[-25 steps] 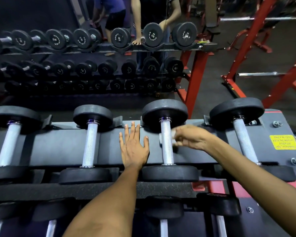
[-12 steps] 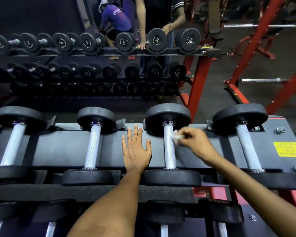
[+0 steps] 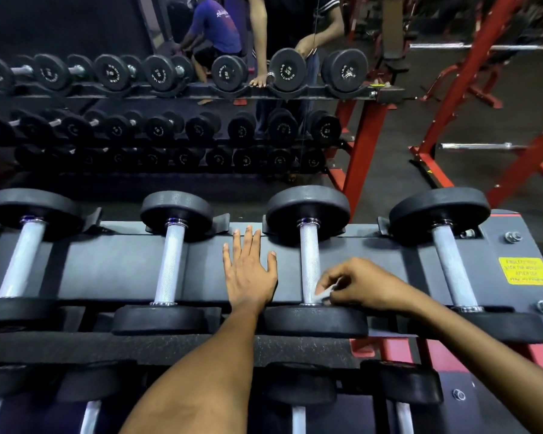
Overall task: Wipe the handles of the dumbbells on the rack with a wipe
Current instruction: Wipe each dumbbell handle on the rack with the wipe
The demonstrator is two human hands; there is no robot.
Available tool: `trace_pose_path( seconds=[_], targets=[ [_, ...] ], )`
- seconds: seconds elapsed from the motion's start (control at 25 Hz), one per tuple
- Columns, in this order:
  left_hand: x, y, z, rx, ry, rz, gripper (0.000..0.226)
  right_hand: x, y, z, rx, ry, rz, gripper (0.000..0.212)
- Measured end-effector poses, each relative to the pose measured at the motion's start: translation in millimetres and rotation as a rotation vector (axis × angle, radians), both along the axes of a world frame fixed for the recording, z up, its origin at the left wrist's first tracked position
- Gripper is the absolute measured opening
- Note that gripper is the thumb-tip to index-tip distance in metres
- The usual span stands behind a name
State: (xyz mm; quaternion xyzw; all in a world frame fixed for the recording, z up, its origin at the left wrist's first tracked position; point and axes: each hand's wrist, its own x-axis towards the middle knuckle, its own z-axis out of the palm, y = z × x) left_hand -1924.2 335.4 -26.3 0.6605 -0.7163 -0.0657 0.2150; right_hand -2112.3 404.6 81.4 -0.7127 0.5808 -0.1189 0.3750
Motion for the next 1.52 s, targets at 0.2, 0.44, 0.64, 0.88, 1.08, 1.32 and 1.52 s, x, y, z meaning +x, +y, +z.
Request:
trace_pose_path(
  seconds=[0.2,0.44,0.64,0.88,1.08,1.32,1.52],
  targets=[
    [0,2,1,0.009,0.003,0.003,0.062,12,-47,6,-0.559,0.142,-0.16,0.02],
    [0,-1,0,0.014,-0.009,0.002,0.061,0,-23,17,-0.385,0.398,0.568,0.027],
    [0,3,3,0.033,-0.028,0.001,0.068,3,-37,9,-0.598,0.465,0.539,0.037],
    [-2,2,2,0.02,-0.025,0.008,0.068,-3,-19,18,-0.667,0.368,0.739,0.031],
    [-1,2,4,0.014,-0.007,0.0,0.068,-34,-52,9,-0.791,0.402,0.743,0.051],
    [-1,2,4,0.024,-0.032,0.0,0.068,-15,-46,3,-0.752,0.469,1.005,0.038],
    [0,2,2,0.033,-0.095,0.001,0.076,16,-47,10,-0.588,0.602,0.921,0.023]
  ],
)
